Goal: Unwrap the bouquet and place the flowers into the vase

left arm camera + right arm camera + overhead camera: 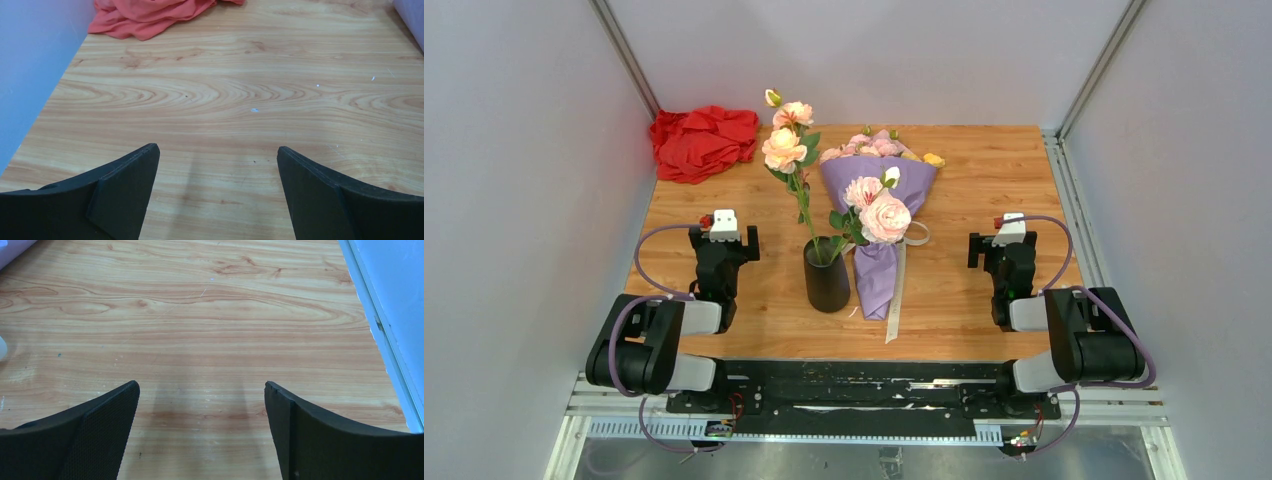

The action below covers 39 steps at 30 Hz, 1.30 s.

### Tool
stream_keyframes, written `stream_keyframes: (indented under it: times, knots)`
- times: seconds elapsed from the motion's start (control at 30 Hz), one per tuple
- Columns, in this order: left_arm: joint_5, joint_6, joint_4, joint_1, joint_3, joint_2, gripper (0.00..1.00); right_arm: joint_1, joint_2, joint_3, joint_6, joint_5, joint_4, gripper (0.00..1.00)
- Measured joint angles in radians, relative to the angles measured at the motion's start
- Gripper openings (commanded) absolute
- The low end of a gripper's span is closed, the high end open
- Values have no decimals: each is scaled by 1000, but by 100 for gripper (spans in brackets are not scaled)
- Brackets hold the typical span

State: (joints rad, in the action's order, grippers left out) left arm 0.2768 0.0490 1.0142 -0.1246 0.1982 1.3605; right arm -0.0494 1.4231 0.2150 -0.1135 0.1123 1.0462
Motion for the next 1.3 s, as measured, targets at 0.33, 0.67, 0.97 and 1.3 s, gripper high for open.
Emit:
stream_keyframes:
  times: [0.33,0.67,0.97,1.3]
  knots:
    - [0,0,0,0,0,0,100,0,0,0,0,0,0,98]
    - [23,-2,-218,-7,97,-132,100,-63,-222,154,0,122,-366,98]
    - [56,-216,-715,-76,335,-484,100,-98,-292,469,222,101,-827,74]
    - [-78,-567,-1025,-127,267,-612,72,-202,-385,446,374,-160,-950,1]
